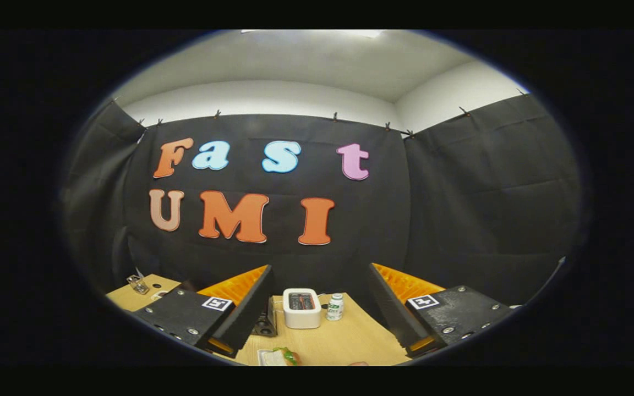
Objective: Open the toaster oven, put the food inside, and close the toaster oven door.
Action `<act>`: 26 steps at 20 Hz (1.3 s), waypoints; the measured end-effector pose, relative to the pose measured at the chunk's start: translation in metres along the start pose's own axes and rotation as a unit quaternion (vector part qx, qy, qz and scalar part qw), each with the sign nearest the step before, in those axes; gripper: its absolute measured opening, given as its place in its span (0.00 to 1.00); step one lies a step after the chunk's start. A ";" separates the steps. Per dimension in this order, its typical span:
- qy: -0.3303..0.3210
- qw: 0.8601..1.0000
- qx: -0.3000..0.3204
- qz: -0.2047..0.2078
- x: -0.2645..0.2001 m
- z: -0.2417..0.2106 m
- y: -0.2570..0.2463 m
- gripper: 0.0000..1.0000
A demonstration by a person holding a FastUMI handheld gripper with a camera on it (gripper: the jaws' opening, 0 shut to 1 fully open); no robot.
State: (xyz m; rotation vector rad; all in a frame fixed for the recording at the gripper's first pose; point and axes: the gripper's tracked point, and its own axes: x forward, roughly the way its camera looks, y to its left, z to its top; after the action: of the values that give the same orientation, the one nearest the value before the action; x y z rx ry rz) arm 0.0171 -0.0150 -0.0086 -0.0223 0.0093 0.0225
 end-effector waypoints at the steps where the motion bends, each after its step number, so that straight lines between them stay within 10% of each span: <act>1: 0.008 1.000 0.004 0.001 0.000 -0.008 -0.001 1.00; 12: 0.198 0.966 0.140 0.089 0.020 -0.150 0.029 0.99; 26: 0.192 0.975 0.060 0.098 0.092 -0.228 0.227 0.99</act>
State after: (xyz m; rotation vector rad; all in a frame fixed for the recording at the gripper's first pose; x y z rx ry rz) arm 0.1020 0.2090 -0.2424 0.0959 0.3996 0.2142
